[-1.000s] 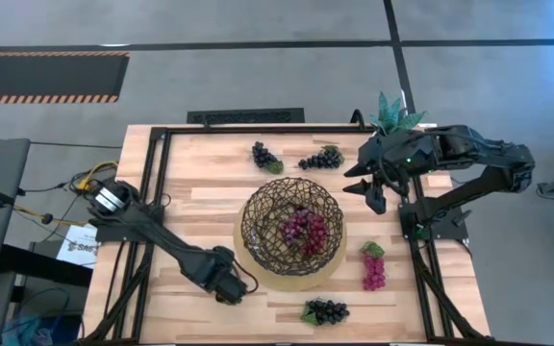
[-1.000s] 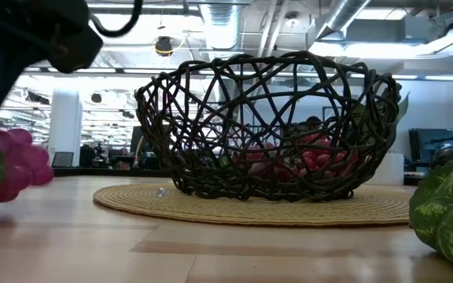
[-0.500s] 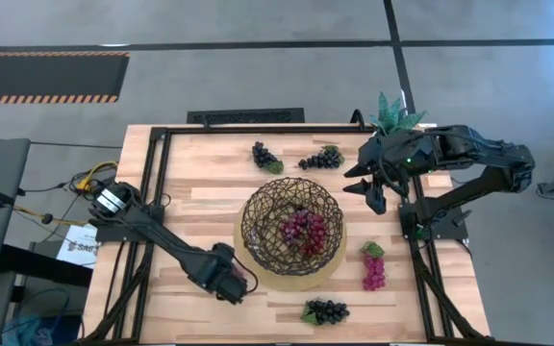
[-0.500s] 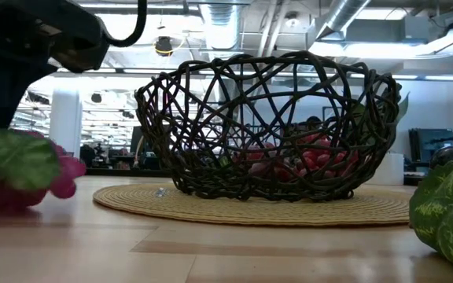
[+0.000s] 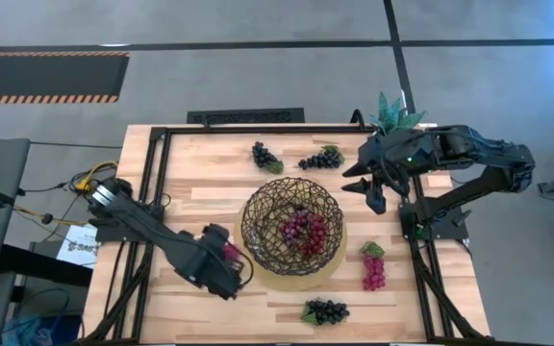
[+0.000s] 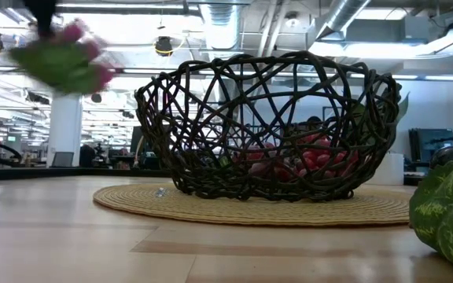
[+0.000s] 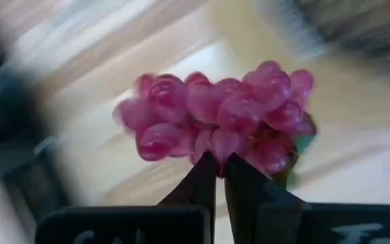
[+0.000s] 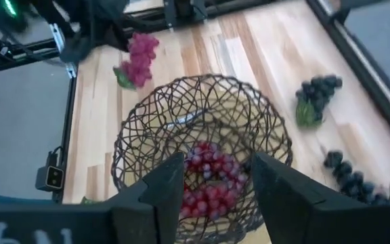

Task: Build produce basket
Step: Put the left pink grapes into the black wire basket

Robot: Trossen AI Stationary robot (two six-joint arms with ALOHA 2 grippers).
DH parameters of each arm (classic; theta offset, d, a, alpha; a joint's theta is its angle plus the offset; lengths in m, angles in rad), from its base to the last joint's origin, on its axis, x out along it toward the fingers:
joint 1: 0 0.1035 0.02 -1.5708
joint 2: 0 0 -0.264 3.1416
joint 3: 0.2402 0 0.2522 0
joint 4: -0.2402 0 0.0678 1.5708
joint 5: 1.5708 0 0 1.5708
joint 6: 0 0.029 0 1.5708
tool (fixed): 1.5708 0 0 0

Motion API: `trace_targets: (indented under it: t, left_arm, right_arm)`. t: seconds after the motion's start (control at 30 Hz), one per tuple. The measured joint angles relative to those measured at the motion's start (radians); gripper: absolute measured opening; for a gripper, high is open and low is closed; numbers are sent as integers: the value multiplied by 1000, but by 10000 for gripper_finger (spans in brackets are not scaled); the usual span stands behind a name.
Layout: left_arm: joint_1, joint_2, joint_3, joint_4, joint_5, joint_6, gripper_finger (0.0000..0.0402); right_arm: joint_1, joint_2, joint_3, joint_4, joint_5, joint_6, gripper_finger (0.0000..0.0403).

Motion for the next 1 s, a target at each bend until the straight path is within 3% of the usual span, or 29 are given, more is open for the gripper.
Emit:
trace_targets:
  t: [0.2,0.4,0.53,0.63,0.83,1.0]
  left_arm:
    - [25,-134,92,-14,-418,81,0]
    - [104,-225,158,14,-622,346,0]
    - [174,-250,180,77,-625,547,0]
    - [219,-247,192,115,-588,664,0]
    - [269,-248,194,193,-541,806,0]
    - [272,-248,194,225,-517,848,0]
  right_arm:
    - [-55,0,0,74,0,-37,172]
    - [-119,32,0,37,-1,-51,161]
    - [-100,77,0,167,-11,-112,143]
    - [-71,119,0,317,-87,-176,125]
    - [-60,205,0,483,-113,-194,109]
    - [-86,278,0,507,-112,-158,125]
